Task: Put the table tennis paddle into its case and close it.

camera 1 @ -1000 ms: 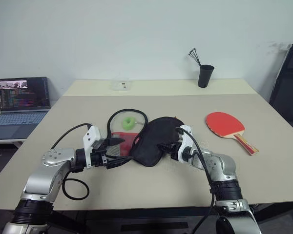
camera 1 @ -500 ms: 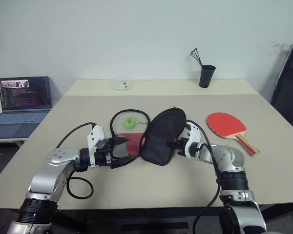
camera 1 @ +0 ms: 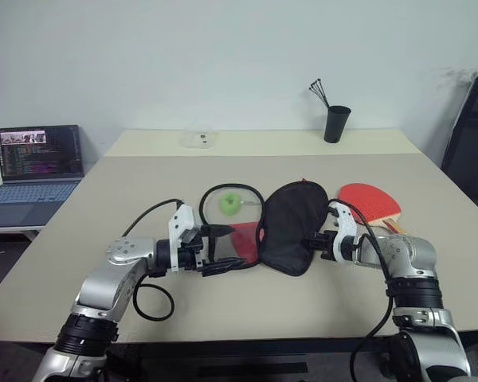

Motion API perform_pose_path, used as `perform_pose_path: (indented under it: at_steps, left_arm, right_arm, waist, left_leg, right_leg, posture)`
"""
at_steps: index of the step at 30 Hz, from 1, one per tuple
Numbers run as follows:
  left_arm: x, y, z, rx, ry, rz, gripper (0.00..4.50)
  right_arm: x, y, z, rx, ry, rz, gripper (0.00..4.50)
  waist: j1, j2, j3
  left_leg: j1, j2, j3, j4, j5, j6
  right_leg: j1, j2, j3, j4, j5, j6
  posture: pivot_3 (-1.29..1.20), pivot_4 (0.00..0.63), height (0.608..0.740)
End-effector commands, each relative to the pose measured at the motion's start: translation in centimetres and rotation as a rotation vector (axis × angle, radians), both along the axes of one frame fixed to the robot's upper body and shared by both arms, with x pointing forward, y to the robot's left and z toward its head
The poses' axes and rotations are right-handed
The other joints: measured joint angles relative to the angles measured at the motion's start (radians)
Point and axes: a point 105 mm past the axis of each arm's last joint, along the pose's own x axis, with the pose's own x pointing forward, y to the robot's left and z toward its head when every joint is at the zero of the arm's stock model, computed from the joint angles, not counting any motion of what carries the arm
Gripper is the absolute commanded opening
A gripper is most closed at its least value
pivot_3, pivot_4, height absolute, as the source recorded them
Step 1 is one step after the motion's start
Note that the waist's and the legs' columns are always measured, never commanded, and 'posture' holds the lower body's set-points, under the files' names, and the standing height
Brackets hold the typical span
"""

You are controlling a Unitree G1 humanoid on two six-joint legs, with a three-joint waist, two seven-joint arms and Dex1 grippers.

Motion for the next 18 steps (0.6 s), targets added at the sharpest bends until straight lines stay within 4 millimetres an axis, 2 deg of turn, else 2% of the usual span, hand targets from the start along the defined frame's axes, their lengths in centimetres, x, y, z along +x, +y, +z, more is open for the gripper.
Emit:
perform_pose_path:
  at_steps: [1,13,14,16,18]
  left_arm:
    - [0.1,-0.6,0.8,-0.001,-0.044,-0.033,4.39]
    - [0.3,-0.8,0.7,0.002,-0.053,-0.047,4.39]
    - [0.3,-0.8,0.7,0.002,-0.053,-0.046,4.39]
    - [0.3,-0.8,0.7,0.002,-0.053,-0.045,4.39]
    - [0.3,-0.8,0.6,0.003,-0.052,-0.043,4.39]
  right_arm:
    - [0.3,-1.1,0.5,-0.018,-0.016,-0.010,0.04]
    - [1.8,-2.5,0.4,-0.081,-0.015,-0.073,0.04]
    - [1.9,-2.6,0.4,-0.086,-0.019,-0.081,0.45]
    - [2.1,-2.8,0.6,-0.092,-0.028,-0.089,0.93]
    - [2.4,-3.1,0.8,-0.102,-0.042,-0.097,1.63]
  waist:
    - [0.000,0.000,0.000]
    - [0.000,0.000,0.000]
    - [0.000,0.000,0.000]
    - [0.000,-0.001,0.000]
    - [0.001,-0.001,0.000]
  left_leg:
    - [0.000,0.000,0.000,0.000,0.000,0.000]
    - [0.001,0.000,0.001,0.001,0.000,0.000]
    - [0.001,0.000,0.001,0.001,0.000,0.000]
    - [0.001,0.000,0.001,0.001,0.000,0.000]
    - [0.001,0.000,0.001,0.001,0.000,0.000]
  right_leg:
    - [0.000,0.000,0.000,0.000,0.000,0.000]
    - [0.001,0.000,0.001,0.001,0.000,0.000]
    - [0.001,0.000,0.001,0.001,0.000,0.000]
    - [0.001,0.000,0.001,0.001,0.000,0.000]
    - [0.001,0.000,0.001,0.001,0.000,0.001]
  posture:
    - [0.00,0.150,0.740]
    - [0.00,0.150,0.740]
    - [0.00,0.150,0.740]
    - [0.00,0.150,0.740]
    - [0.00,0.150,0.740]
